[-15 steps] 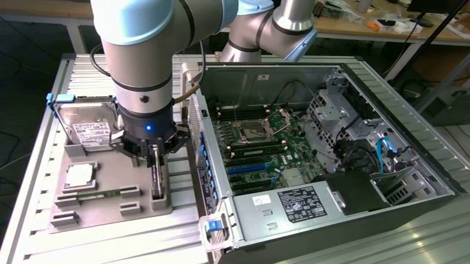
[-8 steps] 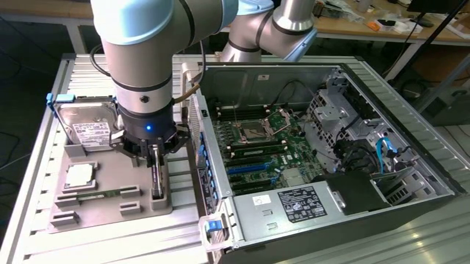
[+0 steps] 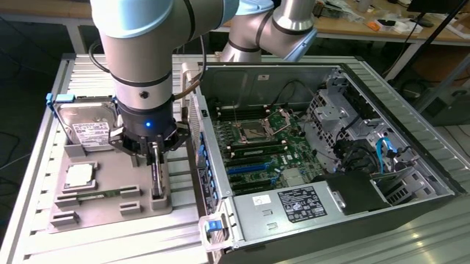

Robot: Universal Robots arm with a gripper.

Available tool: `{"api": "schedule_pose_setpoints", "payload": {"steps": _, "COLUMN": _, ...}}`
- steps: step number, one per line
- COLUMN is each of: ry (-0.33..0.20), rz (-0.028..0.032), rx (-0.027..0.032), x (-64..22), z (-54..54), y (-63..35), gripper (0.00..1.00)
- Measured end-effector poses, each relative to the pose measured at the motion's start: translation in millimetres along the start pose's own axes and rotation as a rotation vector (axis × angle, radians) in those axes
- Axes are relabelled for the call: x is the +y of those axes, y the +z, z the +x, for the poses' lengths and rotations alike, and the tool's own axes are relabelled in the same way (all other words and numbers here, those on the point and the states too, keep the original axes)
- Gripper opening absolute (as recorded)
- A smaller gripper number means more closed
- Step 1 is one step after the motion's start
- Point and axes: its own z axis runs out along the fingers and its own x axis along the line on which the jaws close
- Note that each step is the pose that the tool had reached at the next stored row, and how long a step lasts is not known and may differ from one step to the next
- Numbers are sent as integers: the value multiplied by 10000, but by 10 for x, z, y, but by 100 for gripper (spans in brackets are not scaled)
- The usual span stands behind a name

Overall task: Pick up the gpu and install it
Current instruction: 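Pick up the gpu and move the gpu toward the slot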

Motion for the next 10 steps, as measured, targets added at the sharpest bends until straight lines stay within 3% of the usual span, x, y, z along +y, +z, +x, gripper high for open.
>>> {"api": "schedule_pose_setpoints", "payload": {"steps": 10, "ry": 0, "rz": 9, "rx": 1, "x": 6, "z": -1, "y": -145, "gripper": 27}}
